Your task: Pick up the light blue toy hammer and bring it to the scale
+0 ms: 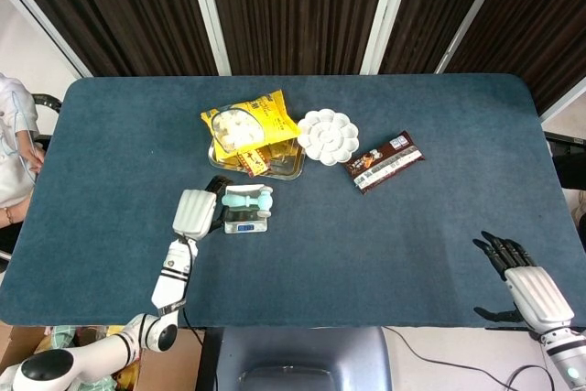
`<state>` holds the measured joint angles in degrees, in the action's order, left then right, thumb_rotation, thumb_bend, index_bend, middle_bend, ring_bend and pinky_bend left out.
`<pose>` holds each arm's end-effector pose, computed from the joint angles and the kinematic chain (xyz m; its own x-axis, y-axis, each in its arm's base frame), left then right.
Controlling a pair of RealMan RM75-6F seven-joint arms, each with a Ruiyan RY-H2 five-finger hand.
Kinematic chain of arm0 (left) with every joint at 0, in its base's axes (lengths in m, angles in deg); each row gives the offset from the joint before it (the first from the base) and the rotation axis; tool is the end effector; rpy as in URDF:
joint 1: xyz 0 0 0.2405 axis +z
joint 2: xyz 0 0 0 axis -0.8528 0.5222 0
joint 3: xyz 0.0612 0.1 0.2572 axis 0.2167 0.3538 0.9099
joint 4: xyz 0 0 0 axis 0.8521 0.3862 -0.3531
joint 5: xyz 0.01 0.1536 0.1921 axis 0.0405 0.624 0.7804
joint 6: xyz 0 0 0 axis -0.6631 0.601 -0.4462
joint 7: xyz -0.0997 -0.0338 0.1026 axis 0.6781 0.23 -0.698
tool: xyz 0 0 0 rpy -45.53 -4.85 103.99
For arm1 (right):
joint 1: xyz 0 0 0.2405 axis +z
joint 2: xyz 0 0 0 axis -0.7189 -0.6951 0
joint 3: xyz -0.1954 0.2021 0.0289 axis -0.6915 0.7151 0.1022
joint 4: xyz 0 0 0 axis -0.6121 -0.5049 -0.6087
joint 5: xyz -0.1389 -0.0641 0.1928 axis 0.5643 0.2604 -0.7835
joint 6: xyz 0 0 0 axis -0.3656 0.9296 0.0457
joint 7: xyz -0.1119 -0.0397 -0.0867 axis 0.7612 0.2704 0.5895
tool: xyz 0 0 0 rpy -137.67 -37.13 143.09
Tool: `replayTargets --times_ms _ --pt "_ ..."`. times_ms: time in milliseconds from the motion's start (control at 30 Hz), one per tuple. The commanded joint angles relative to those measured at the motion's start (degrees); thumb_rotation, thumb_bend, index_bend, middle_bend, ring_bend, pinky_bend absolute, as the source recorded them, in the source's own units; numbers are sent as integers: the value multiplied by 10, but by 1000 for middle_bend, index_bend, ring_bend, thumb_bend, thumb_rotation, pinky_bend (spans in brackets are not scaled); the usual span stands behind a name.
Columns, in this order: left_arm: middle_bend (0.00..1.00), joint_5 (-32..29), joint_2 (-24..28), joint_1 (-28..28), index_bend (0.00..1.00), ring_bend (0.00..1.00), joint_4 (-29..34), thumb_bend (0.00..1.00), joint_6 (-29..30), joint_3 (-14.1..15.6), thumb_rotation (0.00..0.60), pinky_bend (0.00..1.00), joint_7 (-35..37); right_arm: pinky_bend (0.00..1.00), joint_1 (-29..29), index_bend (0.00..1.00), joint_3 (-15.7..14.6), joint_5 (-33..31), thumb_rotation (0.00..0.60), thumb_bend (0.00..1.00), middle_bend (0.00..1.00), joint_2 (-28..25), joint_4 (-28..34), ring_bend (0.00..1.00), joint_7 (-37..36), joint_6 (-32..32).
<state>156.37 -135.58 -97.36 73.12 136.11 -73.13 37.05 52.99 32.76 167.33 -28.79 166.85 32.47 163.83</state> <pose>-0.1889 0.3894 -0.1037 0.3291 -0.0123 0.9442 0.9061 -0.2773 -0.3194 -0.3612 -0.1630 0.1471 0.3436 -0.2877 0.8939 -0.9390 -0.0952 0.3303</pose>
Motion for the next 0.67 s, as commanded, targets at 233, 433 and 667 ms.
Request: replayTargets --times_ms 233,433,667 --pt "61 134 277 172 68 22 253 387 132 191 600 191 77 0 -10 0 6 8 600 166 0 18 -2 0 27 28" --pt "3 159 308 236 46 0 230 385 190 243 600 91 104 0 -22 0 19 -13 600 165 0 34 0 0 73 45" --pt "0 149 328 274 4 0 204 380 221 235 600 44 115 0 -31 0 29 -31 600 166 0 59 12 0 142 59"
